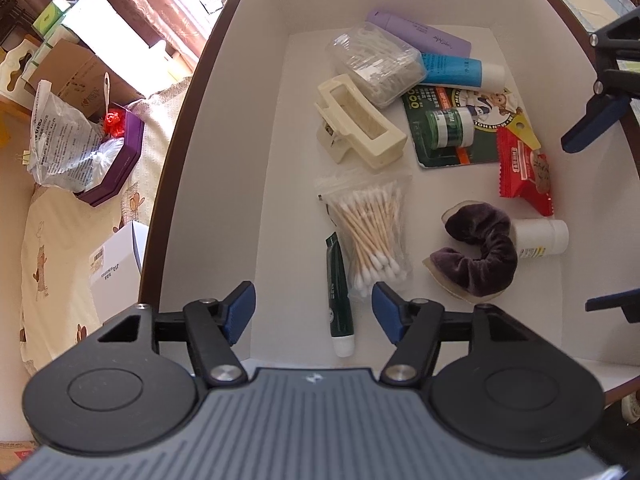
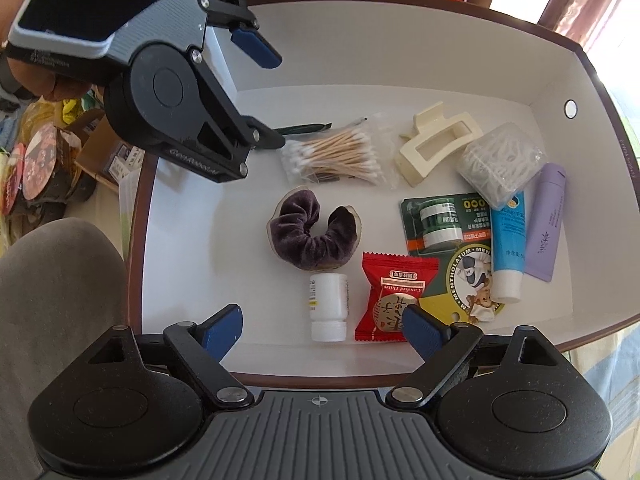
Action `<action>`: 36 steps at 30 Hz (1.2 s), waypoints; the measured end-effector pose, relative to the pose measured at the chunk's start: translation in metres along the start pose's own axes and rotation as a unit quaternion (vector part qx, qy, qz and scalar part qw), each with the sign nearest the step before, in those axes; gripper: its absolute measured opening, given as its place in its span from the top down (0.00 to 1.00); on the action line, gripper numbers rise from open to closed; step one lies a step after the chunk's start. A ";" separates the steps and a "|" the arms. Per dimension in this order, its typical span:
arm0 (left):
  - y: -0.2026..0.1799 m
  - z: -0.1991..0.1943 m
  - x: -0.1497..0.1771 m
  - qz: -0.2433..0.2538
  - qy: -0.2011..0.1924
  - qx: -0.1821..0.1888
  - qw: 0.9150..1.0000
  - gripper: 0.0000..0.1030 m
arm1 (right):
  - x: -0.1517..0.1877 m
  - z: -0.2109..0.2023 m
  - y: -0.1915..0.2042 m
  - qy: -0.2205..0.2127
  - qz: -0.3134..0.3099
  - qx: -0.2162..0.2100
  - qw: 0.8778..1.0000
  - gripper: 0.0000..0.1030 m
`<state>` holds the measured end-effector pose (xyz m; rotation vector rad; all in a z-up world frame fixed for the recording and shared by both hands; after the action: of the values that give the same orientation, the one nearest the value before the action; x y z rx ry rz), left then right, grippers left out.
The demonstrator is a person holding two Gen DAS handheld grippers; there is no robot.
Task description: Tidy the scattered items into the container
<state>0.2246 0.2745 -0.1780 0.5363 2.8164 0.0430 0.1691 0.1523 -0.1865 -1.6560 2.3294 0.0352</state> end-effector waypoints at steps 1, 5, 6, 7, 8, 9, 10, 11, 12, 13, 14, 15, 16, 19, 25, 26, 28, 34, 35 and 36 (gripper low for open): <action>0.000 0.000 0.000 -0.002 0.000 -0.002 1.000 0.40 | 0.000 -0.002 0.000 -0.003 0.002 0.001 1.000 0.11; -0.001 -0.003 0.000 -0.007 -0.002 -0.013 1.000 0.40 | 0.000 -0.008 -0.001 -0.012 0.013 0.003 1.000 0.11; -0.001 -0.004 -0.001 -0.009 -0.004 -0.016 1.000 0.39 | 0.000 -0.009 -0.001 -0.014 0.016 0.004 1.000 0.11; -0.001 -0.006 -0.001 -0.011 -0.005 -0.019 1.000 0.39 | 0.000 -0.011 -0.002 -0.016 0.020 0.007 1.000 0.11; -0.001 -0.008 -0.001 -0.014 -0.008 -0.021 1.000 0.38 | 0.000 -0.012 -0.003 -0.019 0.023 0.010 0.999 0.11; -0.001 -0.010 -0.002 -0.017 -0.011 -0.024 1.000 0.38 | 0.000 -0.014 -0.004 -0.022 0.028 0.013 0.999 0.11; -0.001 -0.013 -0.003 -0.020 -0.014 -0.027 0.999 0.37 | 0.001 -0.016 -0.006 -0.026 0.035 0.015 0.999 0.11; -0.001 -0.016 -0.003 -0.024 -0.017 -0.029 0.999 0.36 | 0.001 -0.018 -0.007 -0.030 0.042 0.017 0.999 0.11; -0.002 -0.018 -0.004 -0.028 -0.019 -0.030 0.999 0.34 | 0.001 -0.020 -0.008 -0.034 0.049 0.017 0.998 0.11; -0.002 -0.021 -0.004 -0.031 -0.022 -0.031 0.999 0.34 | 0.001 -0.023 -0.009 -0.040 0.057 0.017 0.997 0.11; -0.003 -0.024 -0.005 -0.035 -0.026 -0.031 0.999 0.34 | 0.002 -0.026 -0.011 -0.045 0.064 0.017 0.997 0.11; -0.004 -0.027 -0.005 -0.038 -0.029 -0.031 0.998 0.33 | 0.002 -0.029 -0.012 -0.050 0.072 0.016 0.996 0.11; -0.006 -0.031 -0.006 -0.040 -0.032 -0.033 0.998 0.33 | 0.003 -0.031 -0.013 -0.053 0.079 0.017 0.995 0.11; -0.011 -0.040 -0.006 -0.047 -0.039 -0.035 0.998 0.31 | 0.005 -0.039 -0.018 -0.066 0.099 0.020 0.993 0.11; -0.025 -0.059 -0.006 -0.062 -0.051 -0.032 0.996 0.30 | 0.010 -0.059 -0.025 -0.090 0.138 0.033 0.986 0.11; -0.028 -0.063 -0.005 -0.066 -0.053 -0.031 0.996 0.30 | 0.011 -0.062 -0.026 -0.094 0.146 0.036 0.984 0.11; -0.032 -0.071 -0.005 -0.075 -0.060 -0.029 0.995 0.30 | 0.015 -0.070 -0.029 -0.103 0.162 0.038 0.981 0.11; -0.043 -0.100 -0.003 -0.098 -0.089 -0.036 0.991 0.24 | 0.028 -0.093 -0.033 -0.126 0.218 0.041 0.967 0.11; -0.045 -0.105 -0.002 -0.097 -0.094 -0.044 0.990 0.22 | 0.031 -0.097 -0.033 -0.130 0.228 0.041 0.964 0.11; -0.048 -0.111 -0.001 -0.098 -0.101 -0.048 0.989 0.19 | 0.033 -0.101 -0.034 -0.133 0.236 0.043 0.962 0.11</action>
<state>0.1787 0.2320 -0.0746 0.2268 2.6392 0.0792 0.1686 0.0918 -0.0929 -0.9549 2.4129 0.2345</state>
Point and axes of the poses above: each gripper's, at about its wrist camera, not at the fingertips, and z roughly the way its jaws point, y to its left, x to its underside, the point moved 6 cm from there along z, roughly the way its jaws point, and after that the axes turned 11 degrees about x, right-handed, at the moved point
